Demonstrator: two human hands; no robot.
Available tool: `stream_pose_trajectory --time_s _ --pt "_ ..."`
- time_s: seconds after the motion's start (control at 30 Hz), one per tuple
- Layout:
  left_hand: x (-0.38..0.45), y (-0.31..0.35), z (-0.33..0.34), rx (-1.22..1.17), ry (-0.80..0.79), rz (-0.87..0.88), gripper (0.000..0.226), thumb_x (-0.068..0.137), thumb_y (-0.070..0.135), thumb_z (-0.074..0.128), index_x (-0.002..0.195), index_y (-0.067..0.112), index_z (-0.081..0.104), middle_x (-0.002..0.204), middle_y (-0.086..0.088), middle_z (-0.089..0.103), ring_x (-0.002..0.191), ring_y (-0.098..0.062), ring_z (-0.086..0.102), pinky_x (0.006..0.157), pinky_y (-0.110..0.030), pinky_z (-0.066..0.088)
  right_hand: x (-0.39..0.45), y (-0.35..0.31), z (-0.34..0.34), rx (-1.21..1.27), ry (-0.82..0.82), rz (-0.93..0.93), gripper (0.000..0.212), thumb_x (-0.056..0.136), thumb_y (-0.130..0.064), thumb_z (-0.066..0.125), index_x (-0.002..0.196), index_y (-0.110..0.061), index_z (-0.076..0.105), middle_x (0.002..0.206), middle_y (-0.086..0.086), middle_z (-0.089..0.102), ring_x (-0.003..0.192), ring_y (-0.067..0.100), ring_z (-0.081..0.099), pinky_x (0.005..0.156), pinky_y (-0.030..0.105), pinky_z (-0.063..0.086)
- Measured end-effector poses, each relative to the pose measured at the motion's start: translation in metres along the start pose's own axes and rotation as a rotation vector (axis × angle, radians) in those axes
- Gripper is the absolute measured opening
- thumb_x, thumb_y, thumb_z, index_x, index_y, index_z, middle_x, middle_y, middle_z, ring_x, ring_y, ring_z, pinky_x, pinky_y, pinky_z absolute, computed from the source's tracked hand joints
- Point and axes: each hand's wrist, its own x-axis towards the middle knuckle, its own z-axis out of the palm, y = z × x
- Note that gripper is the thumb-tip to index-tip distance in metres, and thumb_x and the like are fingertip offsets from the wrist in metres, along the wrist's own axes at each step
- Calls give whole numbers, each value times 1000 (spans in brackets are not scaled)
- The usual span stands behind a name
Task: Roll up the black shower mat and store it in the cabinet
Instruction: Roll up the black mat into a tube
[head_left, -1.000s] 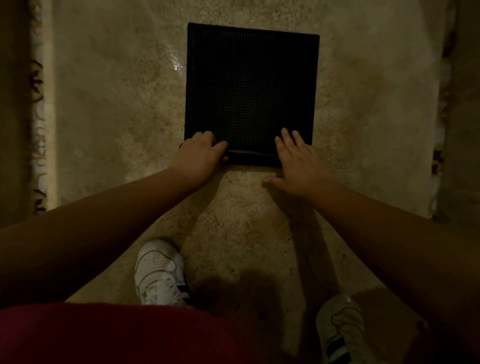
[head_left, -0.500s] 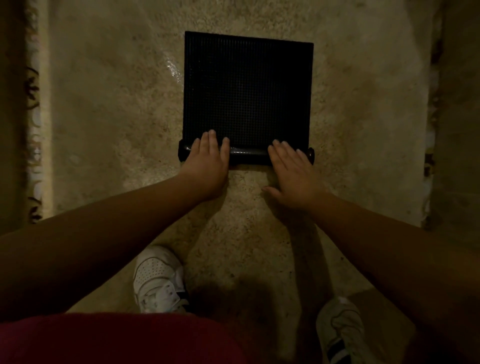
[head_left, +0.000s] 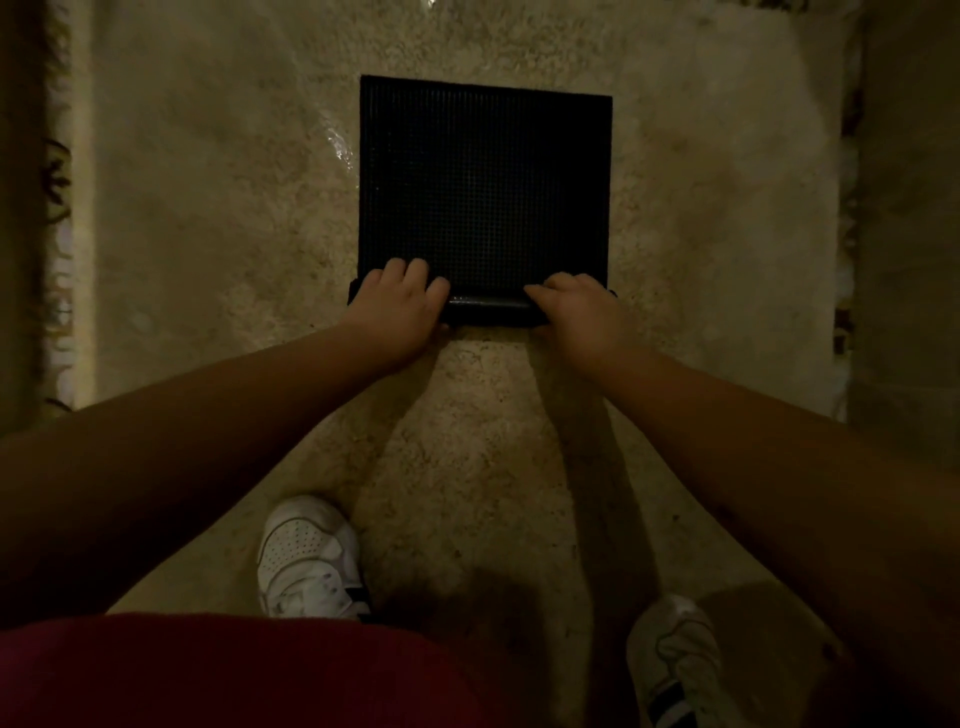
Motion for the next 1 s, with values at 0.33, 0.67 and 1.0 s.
stream_pose_trajectory --time_s 0.33,0.67,1.0 --pt "-38 16 14 -215 8 -30 48 93 40 53 129 10 47 120 -18 53 106 -35 49 81 -45 46 1 8 -19 159 -244 28 45 80 -30 74 121 -22 60 116 9 64 101 27 60 82 38 52" --pt "-29 8 1 -75 -34 86 41 88 35 58 121 10 53 111 -13 56 102 -31 50 74 -41 45 8 2 -24 182 -404 23 49 78 -33 75 124 -21 62 116 7 63 91 19 57 74 32 50" --pt "-17 -6 -4 -230 -3 94 37 86 40 64 111 13 57 98 -12 62 90 -32 58 71 -37 44 -37 -6 10 208 -66 -3 57 89 -23 64 141 -16 43 150 5 40 136 27 36 111 39 27"
